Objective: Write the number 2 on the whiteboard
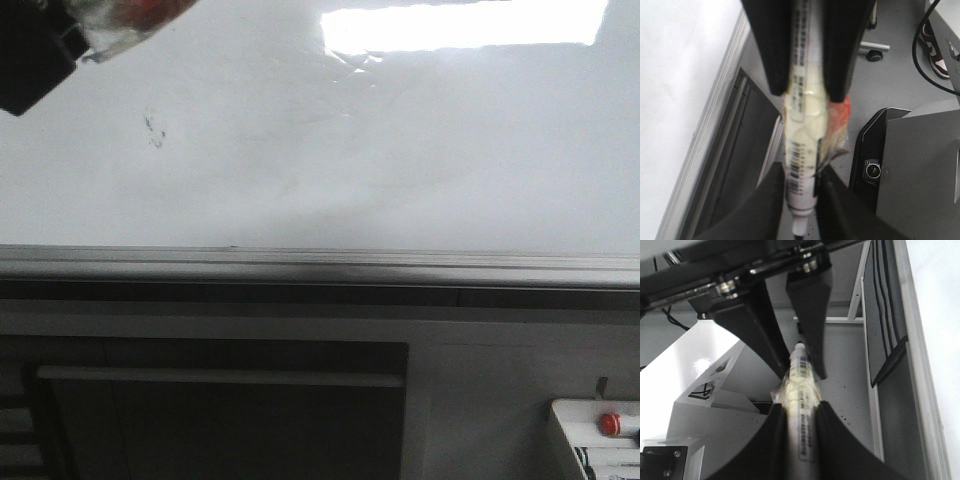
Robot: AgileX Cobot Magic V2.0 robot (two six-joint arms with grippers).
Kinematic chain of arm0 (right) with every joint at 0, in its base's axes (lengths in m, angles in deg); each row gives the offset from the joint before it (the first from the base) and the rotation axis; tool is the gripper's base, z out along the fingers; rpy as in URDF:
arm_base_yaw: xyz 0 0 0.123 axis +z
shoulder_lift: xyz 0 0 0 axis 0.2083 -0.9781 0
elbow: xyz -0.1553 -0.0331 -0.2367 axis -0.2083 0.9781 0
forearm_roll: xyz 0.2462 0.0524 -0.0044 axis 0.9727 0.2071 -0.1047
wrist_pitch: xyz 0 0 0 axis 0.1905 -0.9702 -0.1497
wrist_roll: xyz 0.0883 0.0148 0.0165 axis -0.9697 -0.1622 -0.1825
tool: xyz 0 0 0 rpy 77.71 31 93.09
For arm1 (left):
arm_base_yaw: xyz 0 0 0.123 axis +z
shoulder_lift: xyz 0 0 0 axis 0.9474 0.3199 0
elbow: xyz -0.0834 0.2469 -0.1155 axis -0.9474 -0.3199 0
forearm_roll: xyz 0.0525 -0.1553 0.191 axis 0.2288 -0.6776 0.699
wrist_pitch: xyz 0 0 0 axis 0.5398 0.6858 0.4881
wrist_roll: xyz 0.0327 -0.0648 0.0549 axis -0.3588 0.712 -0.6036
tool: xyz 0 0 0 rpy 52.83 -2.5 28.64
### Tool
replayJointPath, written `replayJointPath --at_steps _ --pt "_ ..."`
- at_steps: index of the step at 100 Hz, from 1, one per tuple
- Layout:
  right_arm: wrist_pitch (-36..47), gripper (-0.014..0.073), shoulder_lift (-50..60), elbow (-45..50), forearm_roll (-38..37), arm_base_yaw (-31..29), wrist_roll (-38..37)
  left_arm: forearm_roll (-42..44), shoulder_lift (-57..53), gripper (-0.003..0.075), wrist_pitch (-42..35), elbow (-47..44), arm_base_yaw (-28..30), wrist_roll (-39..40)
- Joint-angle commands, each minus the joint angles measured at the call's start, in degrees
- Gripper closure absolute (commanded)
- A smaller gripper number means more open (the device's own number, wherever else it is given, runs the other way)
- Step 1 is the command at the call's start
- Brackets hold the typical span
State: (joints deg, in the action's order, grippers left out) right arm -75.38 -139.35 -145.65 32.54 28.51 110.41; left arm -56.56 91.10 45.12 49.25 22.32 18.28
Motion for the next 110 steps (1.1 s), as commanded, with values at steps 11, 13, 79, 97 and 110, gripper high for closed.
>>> replayJointPath --at_steps 11,13,79,97,110 --pt "1.16 0.0608 1.82 -1.97 -1.87 0.13 -0.49 1.74 -1.88 0.0283 -3.42 1.96 -0.18 2.0" --pt "1.34 0.0608 2.24 -1.97 -2.56 0.13 -1.18 2.3 -2.22 0.0271 -3.61 1.96 -0.02 2.79" --pt "4.71 0.0608 23.27 13.21 -27.24 -16.98 -34.07 4.34 -20.69 0.0267 -6.17 -6.48 27.68 18.91" --pt "6.29 0.0608 25.77 18.43 -23.58 -17.45 -34.07 3.77 -22.59 0.0267 -6.41 -10.06 32.4 21.04" --pt "6.71 0.0608 24.92 18.74 -18.45 -17.45 -34.07 3.16 -22.59 0.0267 -6.79 -11.23 32.78 21.04"
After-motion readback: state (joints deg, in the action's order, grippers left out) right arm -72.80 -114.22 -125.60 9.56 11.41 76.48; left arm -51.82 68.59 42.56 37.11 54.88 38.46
